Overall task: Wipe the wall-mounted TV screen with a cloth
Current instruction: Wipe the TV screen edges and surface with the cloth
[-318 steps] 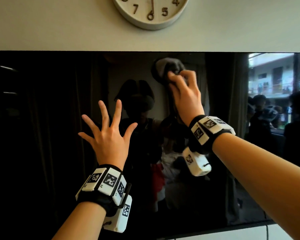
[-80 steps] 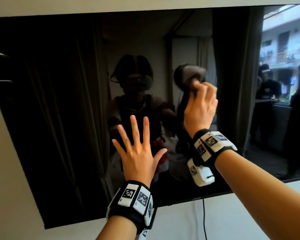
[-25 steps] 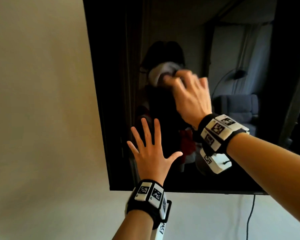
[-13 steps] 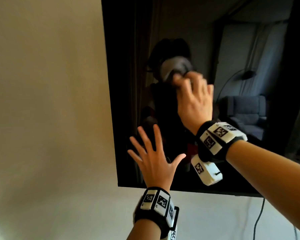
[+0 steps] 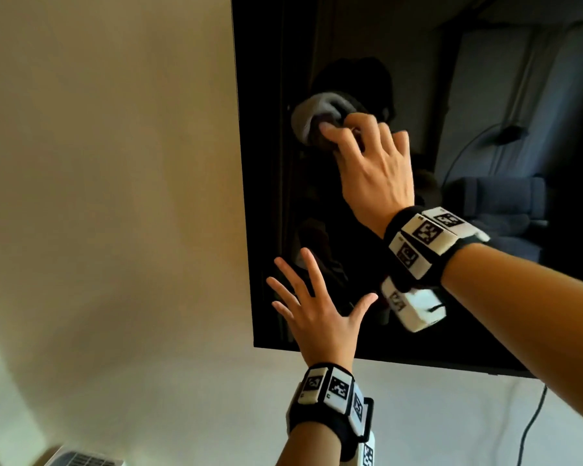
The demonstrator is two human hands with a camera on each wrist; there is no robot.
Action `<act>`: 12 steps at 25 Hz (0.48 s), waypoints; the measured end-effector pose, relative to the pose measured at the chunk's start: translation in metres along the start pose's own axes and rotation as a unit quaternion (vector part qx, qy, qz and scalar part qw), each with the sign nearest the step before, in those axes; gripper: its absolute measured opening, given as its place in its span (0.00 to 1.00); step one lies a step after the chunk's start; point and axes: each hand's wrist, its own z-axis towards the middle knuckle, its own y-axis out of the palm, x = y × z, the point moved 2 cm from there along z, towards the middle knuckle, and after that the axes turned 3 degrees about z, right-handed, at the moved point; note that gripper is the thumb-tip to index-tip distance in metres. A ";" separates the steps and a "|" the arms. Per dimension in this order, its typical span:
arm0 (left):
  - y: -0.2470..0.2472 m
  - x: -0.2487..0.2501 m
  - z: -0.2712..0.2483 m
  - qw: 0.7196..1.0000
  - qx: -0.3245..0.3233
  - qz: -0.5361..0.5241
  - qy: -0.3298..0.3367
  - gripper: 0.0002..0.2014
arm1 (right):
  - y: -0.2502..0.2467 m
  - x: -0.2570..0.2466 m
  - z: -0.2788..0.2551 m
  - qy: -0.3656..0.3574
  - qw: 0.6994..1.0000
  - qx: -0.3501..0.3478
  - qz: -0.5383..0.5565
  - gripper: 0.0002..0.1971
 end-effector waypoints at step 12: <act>0.006 -0.033 -0.021 0.999 -0.004 -0.032 -0.013 0.57 | 0.027 -0.055 -0.042 -0.221 0.971 -0.092 -0.015 0.22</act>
